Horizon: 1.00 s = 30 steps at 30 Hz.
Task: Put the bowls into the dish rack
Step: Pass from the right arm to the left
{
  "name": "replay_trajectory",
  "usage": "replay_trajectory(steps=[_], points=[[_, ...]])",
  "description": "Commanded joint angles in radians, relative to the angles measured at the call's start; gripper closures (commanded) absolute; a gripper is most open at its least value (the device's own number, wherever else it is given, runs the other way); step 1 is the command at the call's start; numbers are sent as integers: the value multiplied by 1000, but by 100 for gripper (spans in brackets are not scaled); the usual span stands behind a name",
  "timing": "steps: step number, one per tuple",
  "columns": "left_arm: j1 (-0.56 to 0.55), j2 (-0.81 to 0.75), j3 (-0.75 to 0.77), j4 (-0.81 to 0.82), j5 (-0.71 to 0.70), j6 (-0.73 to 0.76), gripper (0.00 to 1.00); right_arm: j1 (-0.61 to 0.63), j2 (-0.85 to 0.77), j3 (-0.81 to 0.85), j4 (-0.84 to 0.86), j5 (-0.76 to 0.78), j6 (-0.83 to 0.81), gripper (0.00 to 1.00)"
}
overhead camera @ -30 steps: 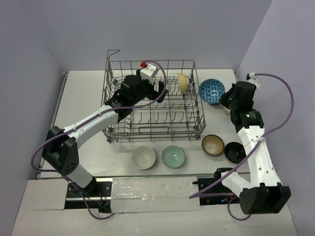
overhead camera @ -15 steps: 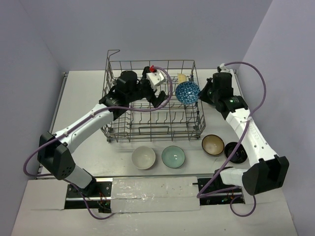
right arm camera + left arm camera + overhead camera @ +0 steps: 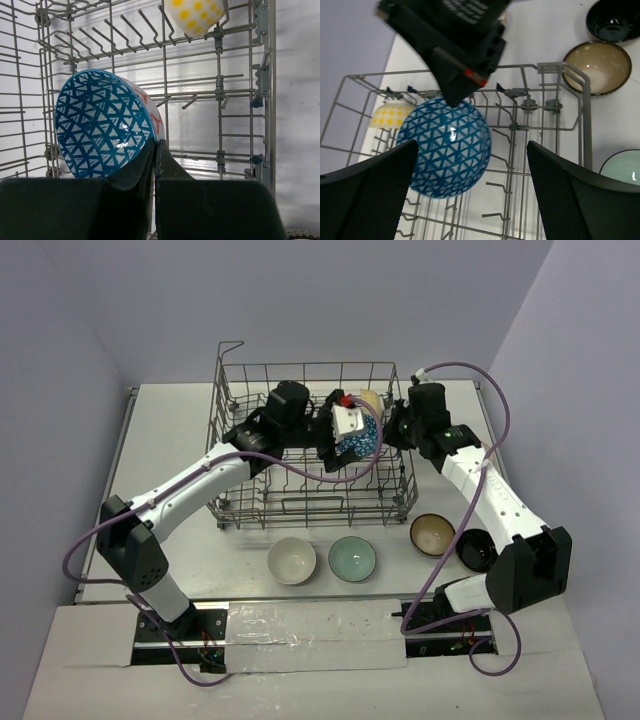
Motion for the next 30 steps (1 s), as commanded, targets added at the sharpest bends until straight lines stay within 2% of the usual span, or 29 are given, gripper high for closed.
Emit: replay_trajectory(steps=[1,5,13,20,24,30], points=[[-26,40,73,-98,53,85,5,6,1,84,90,-39,-9,100],[-43,107,143,-182,55,124,7,7,7,91,87,-47,-20,100],[-57,167,157,-219,-22,145,11,9,-1,136,54,-70,-31,100],[-59,173,124,-178,-88,142,18,9,-21,144,38,-62,-37,100],[-66,166,98,-126,-153,127,25,9,-24,141,34,-61,-43,100],[-76,137,24,-21,-212,122,31,9,-30,131,34,-71,-48,100]])
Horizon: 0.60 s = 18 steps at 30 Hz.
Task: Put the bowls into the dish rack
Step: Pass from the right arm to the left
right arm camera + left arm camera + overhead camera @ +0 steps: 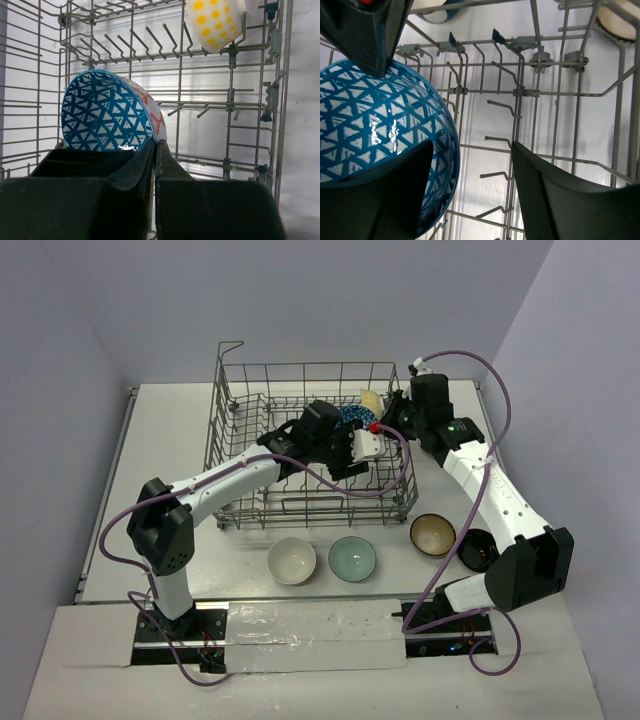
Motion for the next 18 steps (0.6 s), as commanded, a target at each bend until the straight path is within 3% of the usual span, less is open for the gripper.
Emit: replay_trajectory(steps=[1,8,18], points=[[-11,-37,-14,71,-60,2,32,7,-45,48,54,-22,1,100],[-29,-32,-39,142,-135,-6,48,7,-55,37,50,-39,-8,100],[-46,-29,-59,191,-203,2,81,7,-45,25,41,-51,-20,100]])
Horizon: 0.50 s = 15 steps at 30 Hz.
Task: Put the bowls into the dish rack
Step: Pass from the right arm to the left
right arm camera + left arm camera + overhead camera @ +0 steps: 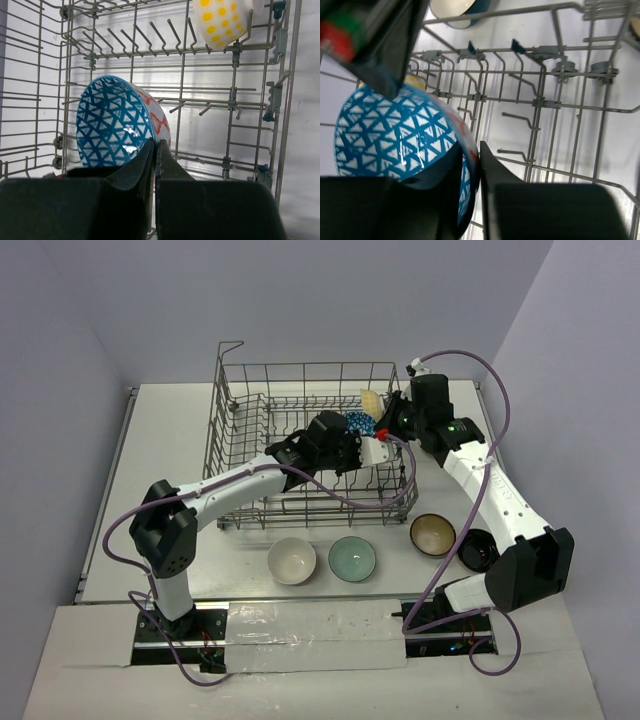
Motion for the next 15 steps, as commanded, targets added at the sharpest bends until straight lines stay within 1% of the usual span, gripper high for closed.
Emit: replay_trajectory(steps=[1,2,4,5,6,10,12,15], points=[[0,-26,15,34,-38,-10,83,4,-42,25,50,-29,1,100],[2,-20,22,30,-30,-10,88,3,-37,26,41,-44,-4,100],[0,-14,28,19,-30,-12,94,4,-36,20,35,-54,-8,100],[-1,-11,33,17,-33,-10,98,4,-36,16,26,-54,-16,100],[-3,-7,35,13,-33,-12,100,4,-37,13,21,-49,-21,100],[-6,-3,38,13,-36,-13,100,3,-36,-4,-1,-34,-37,100],[-6,2,45,-3,-35,-15,100,4,-34,-18,-8,-48,-45,89],[-4,3,45,-1,-41,-16,100,4,-43,-38,-1,-55,-50,84]])
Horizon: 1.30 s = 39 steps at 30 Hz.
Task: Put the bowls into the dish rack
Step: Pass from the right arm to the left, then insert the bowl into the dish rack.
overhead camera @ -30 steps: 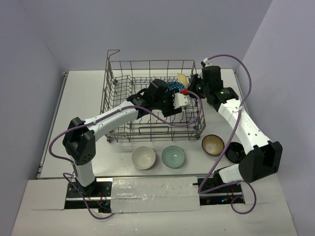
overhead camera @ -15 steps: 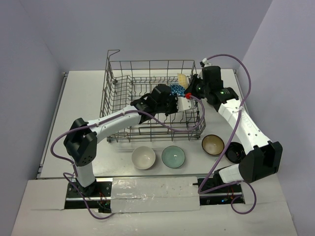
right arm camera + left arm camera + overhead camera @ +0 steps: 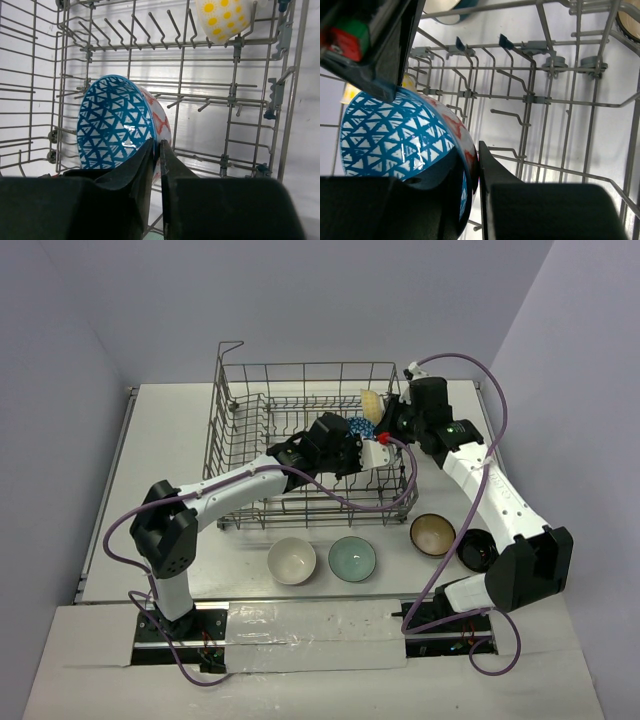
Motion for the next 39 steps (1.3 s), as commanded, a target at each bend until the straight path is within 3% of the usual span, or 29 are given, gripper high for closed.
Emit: replay_trajectory(steps=[1,2,4,8,14,22,31,39], points=[[9,3,40,30,-41,-17,100,4,-46,-27,3,-39,-19,81],[11,3,40,40,-42,-23,100,6,-48,-29,6,-42,-23,69],[11,9,49,28,-32,-31,100,4,-46,-24,6,-51,-20,59],[9,17,60,24,-33,-40,100,4,-34,6,0,-49,-16,50],[8,17,65,13,-33,-44,100,6,-32,38,0,-14,10,46],[8,6,73,-12,-45,-47,100,-3,-29,127,5,144,91,43],[17,-64,36,-25,-47,-63,100,-94,-74,124,37,262,168,41],[156,-152,51,22,17,-273,100,-124,-135,56,26,316,116,41]])
